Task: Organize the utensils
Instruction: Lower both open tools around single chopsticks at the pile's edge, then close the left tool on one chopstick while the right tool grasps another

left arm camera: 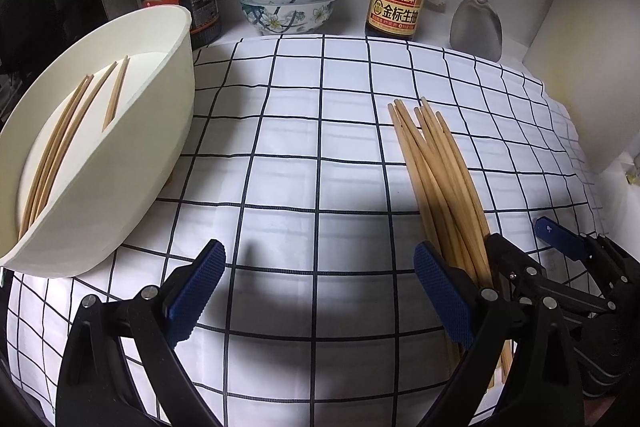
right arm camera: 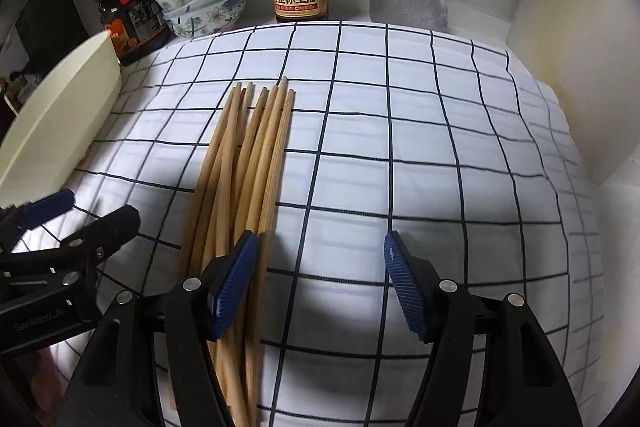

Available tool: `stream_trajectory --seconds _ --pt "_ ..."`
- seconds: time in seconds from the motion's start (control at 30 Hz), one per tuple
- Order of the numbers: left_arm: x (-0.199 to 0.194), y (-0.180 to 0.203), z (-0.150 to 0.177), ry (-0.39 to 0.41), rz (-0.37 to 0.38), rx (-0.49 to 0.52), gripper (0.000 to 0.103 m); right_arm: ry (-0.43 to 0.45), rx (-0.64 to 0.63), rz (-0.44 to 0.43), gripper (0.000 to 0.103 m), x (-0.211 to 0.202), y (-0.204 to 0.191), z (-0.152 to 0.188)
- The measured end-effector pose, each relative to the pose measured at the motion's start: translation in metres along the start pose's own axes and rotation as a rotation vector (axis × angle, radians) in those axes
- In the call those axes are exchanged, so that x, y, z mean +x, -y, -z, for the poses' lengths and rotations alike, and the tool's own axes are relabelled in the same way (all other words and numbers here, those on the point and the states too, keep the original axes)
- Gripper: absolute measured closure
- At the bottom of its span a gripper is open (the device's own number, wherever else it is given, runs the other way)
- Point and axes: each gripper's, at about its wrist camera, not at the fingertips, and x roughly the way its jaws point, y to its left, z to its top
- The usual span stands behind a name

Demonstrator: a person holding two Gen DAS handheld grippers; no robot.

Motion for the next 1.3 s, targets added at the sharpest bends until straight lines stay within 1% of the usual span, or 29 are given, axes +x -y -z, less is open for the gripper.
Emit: stream_trajectory --seconds 0.03,0.2,0.27,0.43,0.63,0.9,1.07,1.1,1.13,1.17,1.3 --pt "0.0 0.0 0.0 0.002 -0.001 0.001 0.009 -0.011 -0.001 0.01 0.041 0.003 0.001 0.0" --pt "0.003 0.002 0.0 0.002 -0.002 0.001 0.009 0.01 0.005 0.015 0.041 0.006 0.007 -0.003" --pt "0.005 0.004 0.0 0.001 0.0 0.0 0.009 0.018 0.01 0.018 0.044 0.006 0.011 -0.002" --pt "0.011 0.013 -0.002 0.013 0.003 0.007 0.009 0.024 0.034 0.031 0.044 0.005 0.023 0.0" --pt "0.025 0.022 -0.003 -0.021 -0.006 0.023 0.009 0.022 0.053 0.042 0.044 0.002 0.034 0.005" --pt "0.032 0.027 -0.004 -0.024 -0.003 0.01 0.008 0.024 0.047 0.044 0.044 0.003 0.033 0.004" --pt "0.035 0.027 -0.005 -0.017 -0.035 0.007 0.007 0.022 0.034 0.045 0.044 0.004 0.032 0.002" --pt "0.037 0.026 -0.005 -0.029 -0.034 0.012 0.007 0.022 0.033 0.044 0.044 0.004 0.032 0.002" --pt "0.037 0.028 -0.005 -0.029 -0.054 0.035 0.007 0.021 0.034 0.043 0.044 0.004 0.032 0.002" --pt "0.035 0.029 -0.004 -0.019 -0.059 0.049 0.007 0.02 0.034 0.041 0.044 0.004 0.032 0.002" --pt "0.035 0.026 -0.003 -0.021 -0.049 0.034 0.007 0.028 0.03 0.041 0.044 0.005 0.031 0.002"
